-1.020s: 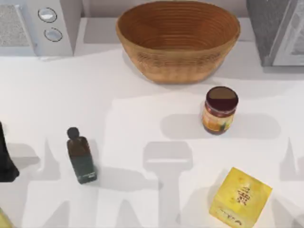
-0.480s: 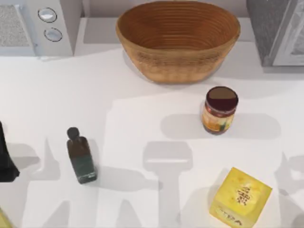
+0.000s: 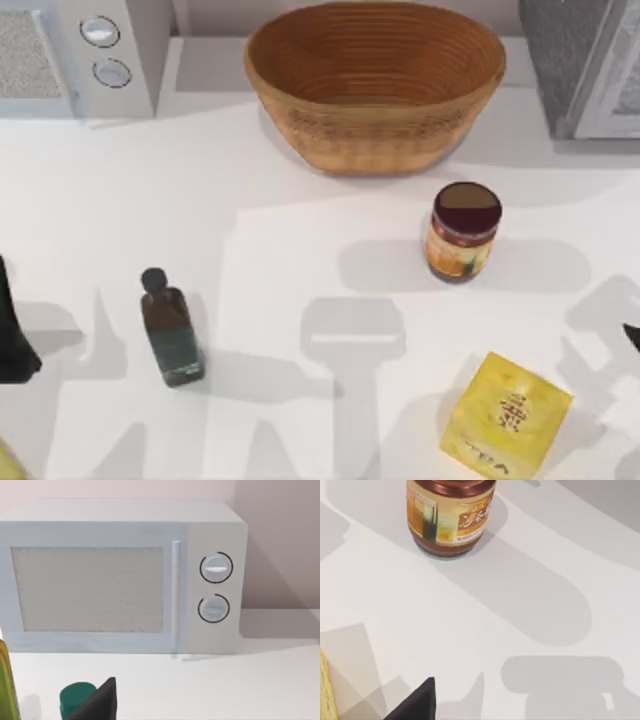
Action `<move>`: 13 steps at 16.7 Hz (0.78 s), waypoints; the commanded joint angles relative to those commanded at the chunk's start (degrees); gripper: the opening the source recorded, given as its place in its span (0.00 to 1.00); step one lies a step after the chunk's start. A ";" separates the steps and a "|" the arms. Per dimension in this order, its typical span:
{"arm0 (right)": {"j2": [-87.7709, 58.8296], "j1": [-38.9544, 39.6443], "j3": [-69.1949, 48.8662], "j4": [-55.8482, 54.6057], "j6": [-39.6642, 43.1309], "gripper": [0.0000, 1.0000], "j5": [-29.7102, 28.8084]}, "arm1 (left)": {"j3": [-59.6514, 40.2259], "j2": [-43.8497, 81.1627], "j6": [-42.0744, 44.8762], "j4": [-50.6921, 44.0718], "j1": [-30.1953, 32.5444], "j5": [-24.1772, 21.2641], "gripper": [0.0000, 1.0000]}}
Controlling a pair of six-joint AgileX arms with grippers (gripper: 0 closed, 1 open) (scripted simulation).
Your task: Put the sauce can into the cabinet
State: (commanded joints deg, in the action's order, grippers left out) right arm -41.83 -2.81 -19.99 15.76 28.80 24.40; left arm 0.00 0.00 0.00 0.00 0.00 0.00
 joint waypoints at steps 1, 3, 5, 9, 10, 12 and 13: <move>-4.38 -0.29 -2.81 1.35 3.33 1.00 2.62 | 0.00 0.00 0.00 0.00 0.00 0.00 1.00; -13.39 -0.80 -8.62 4.12 10.25 1.00 8.00 | 0.00 0.00 0.00 0.00 0.00 0.00 1.00; -22.71 -1.15 -14.68 6.98 17.48 1.00 13.54 | 0.00 0.00 0.00 0.00 0.00 0.00 1.00; -41.76 -1.42 -27.02 12.78 32.20 1.00 24.76 | 0.00 0.00 0.00 0.00 0.00 0.00 1.00; -46.48 -1.39 -30.04 14.22 35.80 1.00 27.54 | 0.00 0.00 0.00 0.00 0.00 0.00 1.00; -55.74 -1.28 -35.94 17.07 42.85 1.00 33.03 | 0.00 0.00 0.00 0.00 0.00 0.00 1.00; -60.17 -1.19 -38.77 18.44 46.21 1.00 35.69 | 0.00 0.00 0.00 0.00 0.00 0.00 1.00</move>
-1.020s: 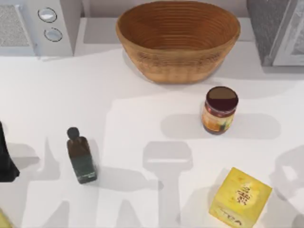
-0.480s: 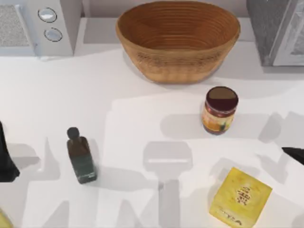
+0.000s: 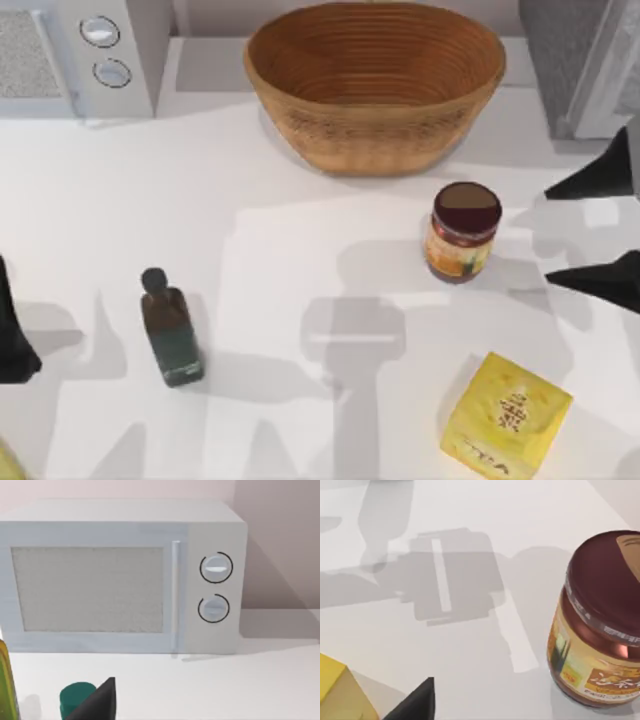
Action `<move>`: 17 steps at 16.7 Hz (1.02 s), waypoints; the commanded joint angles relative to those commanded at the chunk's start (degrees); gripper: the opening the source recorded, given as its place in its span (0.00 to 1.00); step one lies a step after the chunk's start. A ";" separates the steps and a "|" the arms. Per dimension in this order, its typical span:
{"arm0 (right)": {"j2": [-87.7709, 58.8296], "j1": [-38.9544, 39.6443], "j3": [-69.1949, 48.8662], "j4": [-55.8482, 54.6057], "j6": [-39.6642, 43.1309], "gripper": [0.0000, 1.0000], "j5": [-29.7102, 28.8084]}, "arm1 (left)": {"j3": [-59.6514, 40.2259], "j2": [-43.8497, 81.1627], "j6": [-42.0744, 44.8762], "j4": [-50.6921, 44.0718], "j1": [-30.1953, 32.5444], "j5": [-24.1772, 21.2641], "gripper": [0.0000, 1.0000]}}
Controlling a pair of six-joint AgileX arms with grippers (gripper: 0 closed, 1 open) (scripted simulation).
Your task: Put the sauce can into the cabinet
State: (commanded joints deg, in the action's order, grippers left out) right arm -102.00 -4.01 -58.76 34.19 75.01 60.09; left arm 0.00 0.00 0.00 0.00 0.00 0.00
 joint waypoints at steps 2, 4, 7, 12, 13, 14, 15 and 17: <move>-8.52 0.20 -5.42 2.64 6.45 1.00 5.17 | 0.00 0.00 0.00 0.00 0.00 0.00 1.00; -16.23 0.43 -10.32 5.02 12.26 1.00 9.95 | 0.00 0.00 0.00 0.00 0.00 0.00 1.00; -26.21 0.83 -16.55 8.05 19.69 1.00 16.19 | 0.00 0.00 0.00 0.00 0.00 0.00 1.00; -36.68 1.41 -22.95 11.12 27.32 1.00 22.82 | 0.00 0.00 0.00 0.00 0.00 0.00 1.00; -37.54 1.48 -23.47 11.37 27.95 1.00 23.38 | 0.00 0.00 0.00 0.00 0.00 0.00 1.00; -38.07 1.52 -23.78 11.53 28.32 1.00 23.72 | 0.00 0.00 0.00 0.00 0.00 0.00 1.00; -38.07 1.52 -23.78 11.53 28.32 1.00 23.72 | 0.00 0.00 0.00 0.00 0.00 0.00 1.00; -38.07 1.52 -23.78 11.53 28.32 1.00 23.72 | 0.00 0.00 0.00 0.00 0.00 0.00 1.00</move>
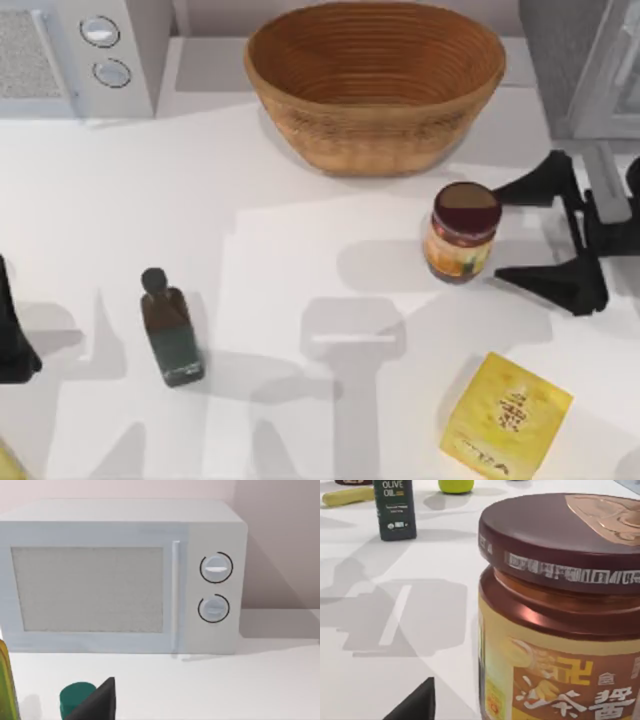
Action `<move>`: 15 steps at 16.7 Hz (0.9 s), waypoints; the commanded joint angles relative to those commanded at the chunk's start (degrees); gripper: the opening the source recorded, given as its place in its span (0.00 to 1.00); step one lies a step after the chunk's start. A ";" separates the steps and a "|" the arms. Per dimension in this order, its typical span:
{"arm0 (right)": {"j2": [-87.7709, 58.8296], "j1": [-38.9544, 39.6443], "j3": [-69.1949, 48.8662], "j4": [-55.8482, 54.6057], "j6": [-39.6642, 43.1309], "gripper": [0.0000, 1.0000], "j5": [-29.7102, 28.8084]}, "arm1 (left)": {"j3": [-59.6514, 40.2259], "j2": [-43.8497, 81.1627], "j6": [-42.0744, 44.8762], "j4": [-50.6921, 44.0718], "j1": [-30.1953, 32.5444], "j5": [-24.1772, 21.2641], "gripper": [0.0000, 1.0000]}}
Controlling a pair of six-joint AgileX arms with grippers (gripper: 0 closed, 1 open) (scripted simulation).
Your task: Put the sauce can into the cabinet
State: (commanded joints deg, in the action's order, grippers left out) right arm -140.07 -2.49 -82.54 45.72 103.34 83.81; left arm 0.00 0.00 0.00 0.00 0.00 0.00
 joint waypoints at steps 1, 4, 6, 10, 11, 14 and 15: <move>0.00 0.00 0.00 0.00 0.00 1.00 0.00 | 0.00 0.00 0.00 0.00 0.00 0.00 1.00; 0.14 -0.23 0.26 -0.69 -0.60 1.00 -0.08 | 0.00 0.00 0.00 0.00 0.00 0.00 1.00; 0.13 0.13 0.80 -3.68 -3.05 1.00 0.03 | 0.00 0.00 0.00 0.00 0.00 0.00 1.00; 0.01 1.16 3.36 -16.61 -13.31 1.00 0.19 | 0.00 0.00 0.00 0.00 0.00 0.00 1.00; -0.03 1.47 4.33 -21.10 -16.82 1.00 0.17 | 0.00 0.00 0.00 0.00 0.00 0.00 1.00; -0.04 2.65 7.81 -36.39 -28.74 1.00 -0.08 | 0.00 0.00 0.00 0.00 0.00 0.00 1.00; 0.03 3.12 9.09 -41.84 -32.98 1.00 -0.23 | 0.00 0.00 0.00 0.00 0.00 0.00 1.00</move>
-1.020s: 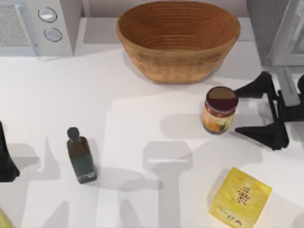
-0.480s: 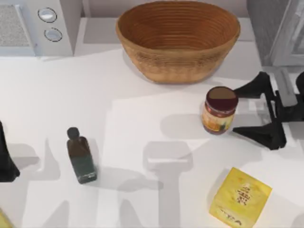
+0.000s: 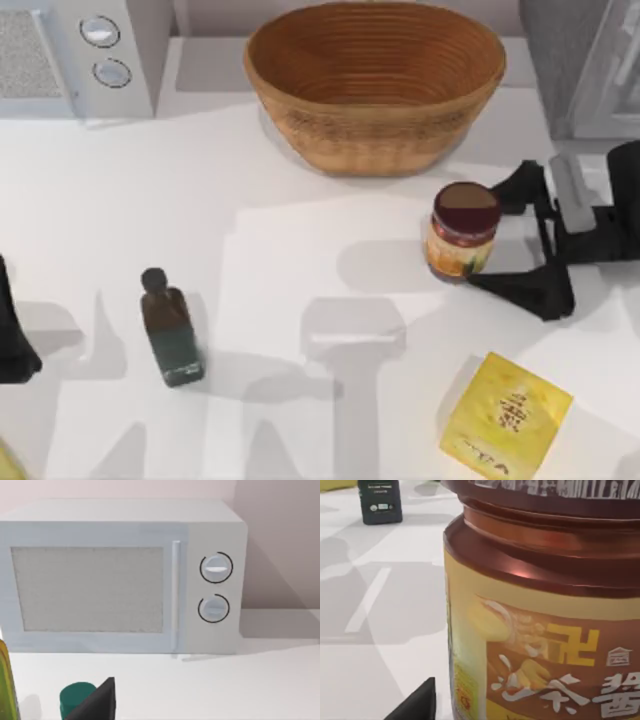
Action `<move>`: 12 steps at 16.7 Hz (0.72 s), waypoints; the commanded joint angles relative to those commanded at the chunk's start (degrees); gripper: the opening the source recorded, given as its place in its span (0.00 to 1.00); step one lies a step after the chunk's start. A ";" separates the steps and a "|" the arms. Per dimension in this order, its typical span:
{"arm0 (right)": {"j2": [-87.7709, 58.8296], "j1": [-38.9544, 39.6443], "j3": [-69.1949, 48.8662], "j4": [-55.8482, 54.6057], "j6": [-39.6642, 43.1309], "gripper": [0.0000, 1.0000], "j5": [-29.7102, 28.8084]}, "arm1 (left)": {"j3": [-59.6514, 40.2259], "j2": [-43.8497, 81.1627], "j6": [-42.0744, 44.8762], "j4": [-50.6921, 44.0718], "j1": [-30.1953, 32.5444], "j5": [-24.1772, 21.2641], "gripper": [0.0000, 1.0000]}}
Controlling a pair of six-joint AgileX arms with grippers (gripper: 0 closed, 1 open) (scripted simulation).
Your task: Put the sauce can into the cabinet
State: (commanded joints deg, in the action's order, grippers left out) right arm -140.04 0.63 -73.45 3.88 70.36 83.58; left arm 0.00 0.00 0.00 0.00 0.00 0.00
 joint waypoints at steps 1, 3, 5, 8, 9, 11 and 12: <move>0.11 0.50 1.30 -5.49 -4.28 1.00 -0.20 | 0.00 0.00 0.00 0.00 0.00 0.00 1.00; 0.44 1.58 3.90 -16.23 -12.69 1.00 -0.72 | 0.00 0.00 0.00 0.00 0.00 0.00 1.00; 0.95 2.69 6.36 -26.02 -20.52 1.00 -1.35 | 0.00 0.00 0.00 0.00 0.00 0.00 1.00; 2.12 4.29 9.23 -37.08 -30.04 1.00 -2.46 | 0.00 0.00 0.00 0.00 0.00 0.00 1.00; 2.54 4.74 9.88 -39.55 -32.35 1.00 -2.81 | 0.00 0.00 0.00 0.00 0.00 0.00 1.00; 3.17 5.39 10.73 -42.70 -35.39 1.00 -3.34 | 0.00 0.00 0.00 0.00 0.00 0.00 1.00; 3.32 5.54 10.91 -43.37 -36.04 1.00 -3.47 | 0.00 0.00 0.00 0.00 0.00 0.00 1.00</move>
State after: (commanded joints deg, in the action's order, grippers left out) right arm -136.73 6.17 -62.53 -39.48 34.32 80.11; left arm 0.00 0.00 0.00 0.00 0.00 0.00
